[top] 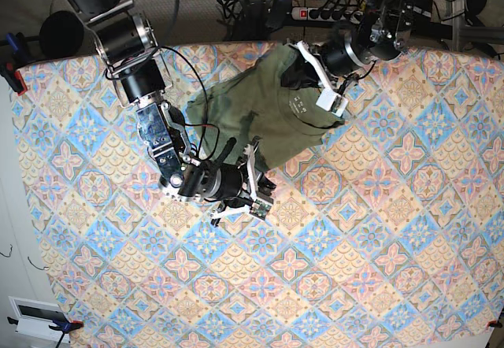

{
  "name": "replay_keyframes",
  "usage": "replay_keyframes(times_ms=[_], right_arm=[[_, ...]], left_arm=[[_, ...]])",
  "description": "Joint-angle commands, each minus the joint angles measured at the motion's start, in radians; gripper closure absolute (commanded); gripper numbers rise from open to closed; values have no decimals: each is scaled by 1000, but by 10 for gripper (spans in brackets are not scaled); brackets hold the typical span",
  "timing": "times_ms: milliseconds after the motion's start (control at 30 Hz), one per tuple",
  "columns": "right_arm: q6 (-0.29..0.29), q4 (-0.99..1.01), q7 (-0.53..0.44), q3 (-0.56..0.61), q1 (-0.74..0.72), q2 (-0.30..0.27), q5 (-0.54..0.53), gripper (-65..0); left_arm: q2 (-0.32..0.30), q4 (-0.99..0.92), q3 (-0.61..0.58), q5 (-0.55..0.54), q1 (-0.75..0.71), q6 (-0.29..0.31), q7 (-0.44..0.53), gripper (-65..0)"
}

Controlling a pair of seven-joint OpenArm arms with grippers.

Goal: Layout the t-shirt on the table in an organized manner, then fold the t-shirt properly
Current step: 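Grasp the folded bundle with both grippers and flatten it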

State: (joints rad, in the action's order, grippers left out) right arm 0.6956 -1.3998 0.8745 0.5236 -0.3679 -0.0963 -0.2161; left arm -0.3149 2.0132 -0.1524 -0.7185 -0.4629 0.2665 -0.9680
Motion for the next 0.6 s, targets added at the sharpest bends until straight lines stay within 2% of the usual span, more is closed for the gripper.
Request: replay_keyframes(times_ms=[0,167,433,567], right_arm=[[3,9,-11,-3,-19,2,33,-67],[3,149,-61,7,-56,3,202,-67],[3,224,-73,92,-69,-4,206,-67],[3,216,-71,105,-62,-81,208,-67]], left_arm=[[-2,11,-8,-11,10,4,11,-1],[20,-84,-49,56,89,4,11,-1],[33,-182,-85,195,169,4,13,-1],[33,-246,-85,213,226,4,13,-1]])
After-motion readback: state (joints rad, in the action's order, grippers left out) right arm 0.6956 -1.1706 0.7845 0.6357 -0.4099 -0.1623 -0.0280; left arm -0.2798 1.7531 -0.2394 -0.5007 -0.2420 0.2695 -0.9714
